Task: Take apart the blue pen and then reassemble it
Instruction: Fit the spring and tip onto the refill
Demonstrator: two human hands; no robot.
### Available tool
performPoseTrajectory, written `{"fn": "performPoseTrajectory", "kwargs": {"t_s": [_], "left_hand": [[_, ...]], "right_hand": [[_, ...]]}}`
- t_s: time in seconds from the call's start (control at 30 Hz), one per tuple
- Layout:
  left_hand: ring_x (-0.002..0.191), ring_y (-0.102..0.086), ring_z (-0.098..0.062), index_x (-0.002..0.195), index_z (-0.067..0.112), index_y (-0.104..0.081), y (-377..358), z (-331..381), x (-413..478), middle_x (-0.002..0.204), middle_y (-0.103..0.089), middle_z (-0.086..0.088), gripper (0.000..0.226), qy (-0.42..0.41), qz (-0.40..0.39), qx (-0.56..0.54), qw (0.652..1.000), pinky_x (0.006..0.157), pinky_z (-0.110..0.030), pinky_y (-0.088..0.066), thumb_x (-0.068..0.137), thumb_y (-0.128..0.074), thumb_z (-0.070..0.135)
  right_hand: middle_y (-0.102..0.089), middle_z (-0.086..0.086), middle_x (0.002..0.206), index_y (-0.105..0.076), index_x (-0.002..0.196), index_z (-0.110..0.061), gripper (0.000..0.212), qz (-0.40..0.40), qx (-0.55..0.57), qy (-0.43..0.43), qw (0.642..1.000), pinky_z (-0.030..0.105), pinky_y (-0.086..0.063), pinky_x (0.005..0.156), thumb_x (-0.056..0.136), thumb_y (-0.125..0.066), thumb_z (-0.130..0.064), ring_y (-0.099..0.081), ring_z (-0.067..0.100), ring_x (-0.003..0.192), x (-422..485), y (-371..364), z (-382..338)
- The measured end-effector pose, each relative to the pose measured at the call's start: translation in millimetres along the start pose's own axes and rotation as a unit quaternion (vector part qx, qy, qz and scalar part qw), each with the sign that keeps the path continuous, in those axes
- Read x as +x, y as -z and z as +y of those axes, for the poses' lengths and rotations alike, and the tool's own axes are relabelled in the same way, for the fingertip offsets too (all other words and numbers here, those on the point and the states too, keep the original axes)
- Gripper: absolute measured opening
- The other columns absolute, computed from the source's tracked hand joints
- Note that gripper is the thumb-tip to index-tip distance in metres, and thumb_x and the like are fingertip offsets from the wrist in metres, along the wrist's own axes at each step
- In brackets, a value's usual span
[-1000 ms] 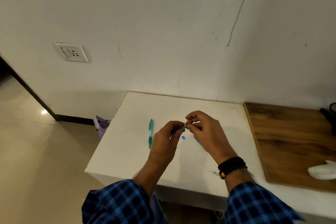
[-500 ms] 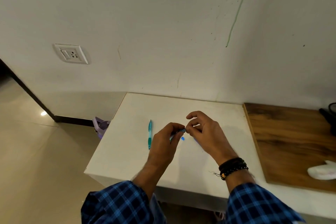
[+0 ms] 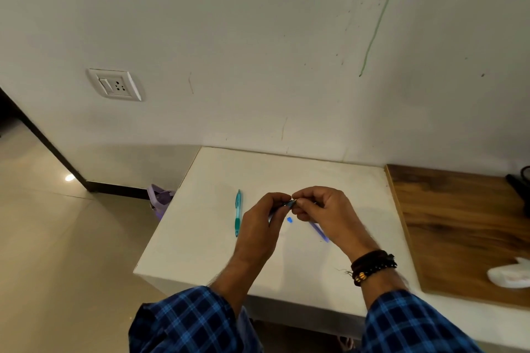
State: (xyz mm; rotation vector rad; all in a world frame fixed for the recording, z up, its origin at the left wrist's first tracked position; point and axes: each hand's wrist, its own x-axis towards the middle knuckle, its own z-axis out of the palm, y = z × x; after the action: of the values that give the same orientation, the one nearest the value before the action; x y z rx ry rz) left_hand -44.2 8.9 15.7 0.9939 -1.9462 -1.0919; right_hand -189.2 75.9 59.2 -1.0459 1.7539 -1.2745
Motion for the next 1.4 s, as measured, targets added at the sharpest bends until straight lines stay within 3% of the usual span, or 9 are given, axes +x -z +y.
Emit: {"fn": "performPoseTrajectory", "kwargs": {"t_s": [0.17, 0.43, 0.6, 0.77, 0.9, 1.03, 1.13, 1.23, 1.4], "left_hand": [[0.09, -0.062, 0.011, 0.105, 0.034, -0.059, 1, 2, -1, 0.089, -0.063, 0.029, 0.012, 0.003, -0.01, -0.003, 1.0, 0.077, -0.003, -0.046, 0.095, -0.061, 0.027], [0.092, -0.062, 0.012, 0.104, 0.031, -0.062, 1, 3, -1, 0.091, -0.065, 0.028, 0.01, 0.004, -0.011, -0.005, 1.0, 0.077, -0.001, -0.045, 0.095, -0.062, 0.028], [0.094, -0.062, 0.011, 0.108, 0.028, -0.064, -1, 3, -2, 0.093, -0.064, 0.029, 0.014, -0.006, -0.012, 0.001, 1.0, 0.079, -0.002, -0.045, 0.094, -0.061, 0.03], [0.095, -0.062, 0.012, 0.108, 0.034, -0.058, -1, 5, -3, 0.097, -0.064, 0.028, 0.014, -0.001, -0.016, -0.018, 1.0, 0.081, -0.002, -0.045, 0.097, -0.058, 0.024], [0.097, -0.066, 0.004, 0.118, 0.028, -0.058, 1, 5, 0, 0.11, -0.068, 0.017, 0.021, 0.053, 0.0, -0.096, 0.994, 0.081, -0.009, -0.052, 0.1, -0.053, 0.017], [0.1, -0.072, -0.012, 0.133, 0.022, -0.052, 5, 10, 2, 0.12, -0.067, 0.004, 0.036, 0.149, 0.001, -0.262, 0.953, 0.082, -0.02, -0.056, 0.098, -0.056, 0.021], [0.101, -0.073, -0.018, 0.137, 0.023, -0.049, 8, 11, 0, 0.114, -0.073, 0.0, 0.044, 0.182, -0.024, -0.308, 0.934, 0.083, -0.025, -0.056, 0.095, -0.06, 0.027], [0.103, -0.072, -0.019, 0.136, 0.024, -0.049, 9, 15, -4, 0.111, -0.074, -0.001, 0.056, 0.171, -0.053, -0.315, 0.932, 0.087, -0.028, -0.055, 0.084, -0.066, 0.037], [0.1, -0.072, -0.011, 0.132, 0.025, -0.051, 9, 20, -9, 0.104, -0.076, 0.004, 0.041, 0.132, -0.065, -0.239, 0.96, 0.091, -0.026, -0.056, 0.093, -0.065, 0.027]], "right_hand": [[-0.078, 0.002, 0.084, -0.076, 0.098, -0.013, 0.014, 0.0, -0.042, 0.011, 0.999, 0.024, -0.062, 0.077, 0.098, -0.063, -0.009, -0.077, 0.013, 0.081, 0, 0, 2], [-0.075, -0.007, 0.077, -0.074, 0.089, -0.021, 0.013, 0.025, -0.165, 0.056, 0.984, 0.02, -0.06, 0.072, 0.097, -0.065, -0.024, -0.072, 0.006, 0.076, -2, 0, 3], [-0.068, -0.001, 0.069, -0.065, 0.077, -0.024, 0.023, 0.06, -0.213, 0.071, 0.973, 0.029, -0.057, 0.066, 0.098, -0.062, -0.033, -0.067, 0.016, 0.069, -2, -6, 5], [-0.071, -0.004, 0.076, -0.067, 0.082, -0.026, 0.03, 0.067, -0.134, 0.032, 0.988, 0.027, -0.06, 0.071, 0.1, -0.054, -0.046, -0.07, 0.014, 0.075, -3, -13, 8], [-0.073, -0.004, 0.093, -0.068, 0.104, -0.025, 0.017, 0.075, 0.004, 0.008, 0.997, 0.027, -0.061, 0.076, 0.103, -0.052, -0.031, -0.073, 0.011, 0.083, -2, -16, 6], [-0.069, -0.006, 0.108, -0.062, 0.125, -0.036, 0.027, 0.034, 0.014, 0.021, 0.999, 0.026, -0.062, 0.078, 0.101, -0.059, -0.025, -0.073, 0.01, 0.093, -3, -17, 5], [-0.066, -0.003, 0.111, -0.057, 0.135, -0.037, 0.035, -0.008, 0.025, 0.009, 1.0, 0.026, -0.062, 0.078, 0.102, -0.058, -0.025, -0.073, 0.012, 0.096, -8, -20, -1], [-0.066, 0.003, 0.112, -0.061, 0.134, -0.035, 0.033, -0.022, 0.05, -0.019, 0.998, 0.03, -0.063, 0.079, 0.101, -0.059, -0.029, -0.072, 0.016, 0.101, -14, -21, -9], [-0.071, -0.002, 0.114, -0.072, 0.11, -0.027, 0.014, 0.068, 0.108, -0.046, 0.991, 0.037, -0.061, 0.088, 0.1, -0.061, -0.029, -0.069, 0.015, 0.108, -32, -27, -7]]}}
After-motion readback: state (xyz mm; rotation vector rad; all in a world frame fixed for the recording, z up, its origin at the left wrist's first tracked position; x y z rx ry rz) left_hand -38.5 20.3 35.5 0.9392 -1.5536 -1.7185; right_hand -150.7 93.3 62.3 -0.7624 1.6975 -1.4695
